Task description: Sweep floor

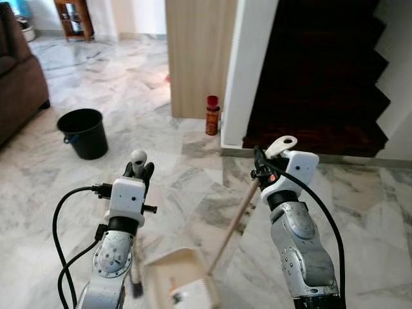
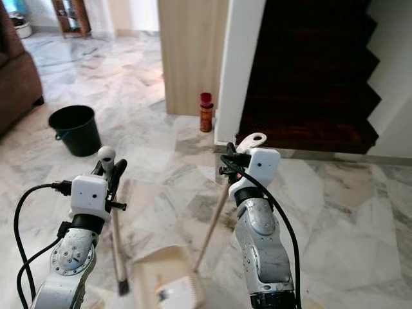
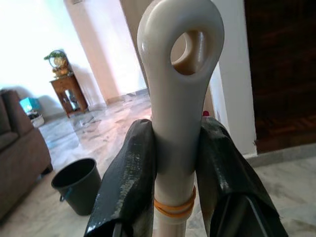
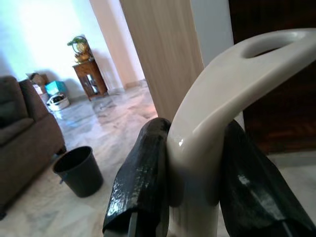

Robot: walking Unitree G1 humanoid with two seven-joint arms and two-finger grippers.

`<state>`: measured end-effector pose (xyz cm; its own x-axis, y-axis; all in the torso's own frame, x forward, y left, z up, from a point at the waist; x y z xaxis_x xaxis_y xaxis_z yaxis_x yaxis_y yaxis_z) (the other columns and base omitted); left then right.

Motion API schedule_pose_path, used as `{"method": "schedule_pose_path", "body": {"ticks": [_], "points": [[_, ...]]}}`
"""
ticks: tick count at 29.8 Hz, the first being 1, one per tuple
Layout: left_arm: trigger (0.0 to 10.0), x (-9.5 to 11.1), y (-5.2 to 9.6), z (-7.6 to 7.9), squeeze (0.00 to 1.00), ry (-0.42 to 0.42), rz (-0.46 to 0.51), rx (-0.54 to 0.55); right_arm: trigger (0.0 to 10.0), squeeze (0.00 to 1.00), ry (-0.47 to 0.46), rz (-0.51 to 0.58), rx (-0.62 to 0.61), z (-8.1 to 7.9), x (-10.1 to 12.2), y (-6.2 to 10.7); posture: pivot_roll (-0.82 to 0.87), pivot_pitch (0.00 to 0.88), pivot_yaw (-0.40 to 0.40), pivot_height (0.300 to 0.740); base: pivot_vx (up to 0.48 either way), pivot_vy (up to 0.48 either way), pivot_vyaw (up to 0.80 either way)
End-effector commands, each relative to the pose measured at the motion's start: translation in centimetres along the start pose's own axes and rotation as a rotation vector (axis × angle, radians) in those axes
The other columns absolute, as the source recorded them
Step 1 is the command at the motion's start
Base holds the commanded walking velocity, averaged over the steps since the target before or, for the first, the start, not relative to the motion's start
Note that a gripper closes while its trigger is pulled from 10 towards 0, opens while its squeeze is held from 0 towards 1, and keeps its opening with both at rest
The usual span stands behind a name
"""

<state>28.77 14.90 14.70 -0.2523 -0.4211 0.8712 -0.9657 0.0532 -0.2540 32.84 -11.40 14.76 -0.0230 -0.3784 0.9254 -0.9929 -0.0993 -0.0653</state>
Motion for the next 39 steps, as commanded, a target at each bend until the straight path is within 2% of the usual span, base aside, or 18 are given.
{"method": "schedule_pose_path", "body": {"ticks": [1, 20, 39], "points": [[10.0, 1.25, -0.26, -0.21, 0.00, -0.011, 0.054, 0.009, 10.0, 0.00, 0.007, 0.060, 0.038, -0.65, 1.55, -0.13, 0.01, 0.000, 0.006, 0.740, 0.322, 0.000, 0.00], [10.0, 1.26, -0.18, -0.16, 0.00, -0.007, 0.051, 0.007, 10.0, 0.00, -0.008, 0.063, 0.062, -1.01, 1.63, -0.07, 0.01, 0.000, 0.005, 0.740, 0.325, 0.000, 0.75], [10.0, 1.19, 0.17, 0.04, 0.00, -0.007, 0.054, -0.005, 10.0, 0.00, -0.019, 0.047, 0.097, -1.48, 1.18, 0.09, 0.01, 0.000, 0.010, 0.740, 0.329, 0.000, 0.00]]}}
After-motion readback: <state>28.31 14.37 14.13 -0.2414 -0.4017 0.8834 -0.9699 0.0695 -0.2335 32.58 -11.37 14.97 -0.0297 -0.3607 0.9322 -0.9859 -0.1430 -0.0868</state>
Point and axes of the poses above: a point about 5 cm out from each wrist's last joint towards the gripper, its own y axis pointing back from the gripper into the wrist, its own x axis along the axis of the wrist's last joint, z = x × y, the point moved 3 cm from there along -y, pointing out of the wrist towards the gripper, and after that the axes turned 10 degrees about -y, right-handed, at the moved point
